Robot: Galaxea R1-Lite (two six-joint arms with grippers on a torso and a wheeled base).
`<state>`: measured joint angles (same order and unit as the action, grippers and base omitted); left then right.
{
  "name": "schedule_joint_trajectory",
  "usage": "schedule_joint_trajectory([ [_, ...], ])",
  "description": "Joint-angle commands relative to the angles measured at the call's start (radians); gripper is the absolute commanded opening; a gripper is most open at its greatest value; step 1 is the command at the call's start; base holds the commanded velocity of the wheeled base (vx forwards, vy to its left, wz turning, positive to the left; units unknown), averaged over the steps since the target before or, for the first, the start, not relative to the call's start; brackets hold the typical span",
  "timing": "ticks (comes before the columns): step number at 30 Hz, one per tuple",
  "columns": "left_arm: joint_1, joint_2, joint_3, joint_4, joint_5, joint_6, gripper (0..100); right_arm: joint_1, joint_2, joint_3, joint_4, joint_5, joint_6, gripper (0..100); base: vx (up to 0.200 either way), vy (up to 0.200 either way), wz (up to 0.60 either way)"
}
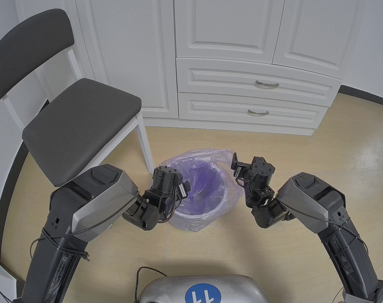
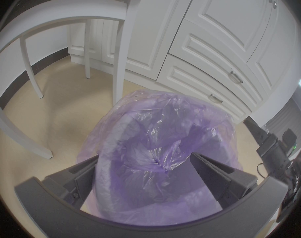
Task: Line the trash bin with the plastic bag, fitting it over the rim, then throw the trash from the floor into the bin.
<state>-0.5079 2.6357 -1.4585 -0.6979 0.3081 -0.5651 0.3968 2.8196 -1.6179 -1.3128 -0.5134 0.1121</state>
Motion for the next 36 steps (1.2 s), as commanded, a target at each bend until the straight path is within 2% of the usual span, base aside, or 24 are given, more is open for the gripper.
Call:
schedule_joint_trajectory([
  [1, -0.006, -0.019, 0.041, 0.003, 0.002, 0.014, 100, 0.000, 0.001, 0.004, 0.000, 0.000, 0.000, 100, 0.000, 0.000, 0.00],
  [5, 0.019, -0.049, 0.098, -0.018, 0.008, 0.148, 100, 0.000, -0.006, 0.013, -0.003, 0.003, 0.000, 100, 0.000, 0.000, 0.00],
  [6, 0.020, -0.054, 0.101, -0.020, 0.009, 0.156, 100, 0.000, -0.006, 0.013, -0.003, 0.003, 0.000, 100, 0.000, 0.000, 0.00],
  [8, 0.026, -0.169, 0.208, -0.025, 0.002, 0.255, 100, 0.000, -0.012, 0.015, -0.002, 0.003, 0.000, 100, 0.000, 0.000, 0.00],
  [11, 0.020, -0.241, 0.280, -0.012, 0.000, 0.315, 100, 0.000, -0.012, 0.016, -0.002, 0.003, 0.000, 100, 0.000, 0.000, 0.00],
  [14, 0.023, -0.258, 0.294, -0.017, 0.005, 0.376, 100, 0.004, -0.011, 0.018, -0.002, 0.003, 0.000, 100, 0.000, 0.000, 0.00],
  [23, 0.055, -0.261, 0.293, -0.008, 0.003, 0.467, 100, 0.007, -0.005, 0.035, 0.001, 0.004, -0.002, 100, 0.000, 0.000, 0.00],
  [28, 0.055, -0.246, 0.291, -0.008, 0.000, 0.481, 100, 0.013, -0.002, 0.035, 0.001, 0.004, -0.002, 100, 0.000, 0.000, 0.00],
  [36, 0.080, -0.120, 0.179, -0.012, 0.016, 0.548, 100, 0.024, 0.024, 0.026, 0.000, 0.006, -0.002, 100, 0.000, 0.000, 0.00],
])
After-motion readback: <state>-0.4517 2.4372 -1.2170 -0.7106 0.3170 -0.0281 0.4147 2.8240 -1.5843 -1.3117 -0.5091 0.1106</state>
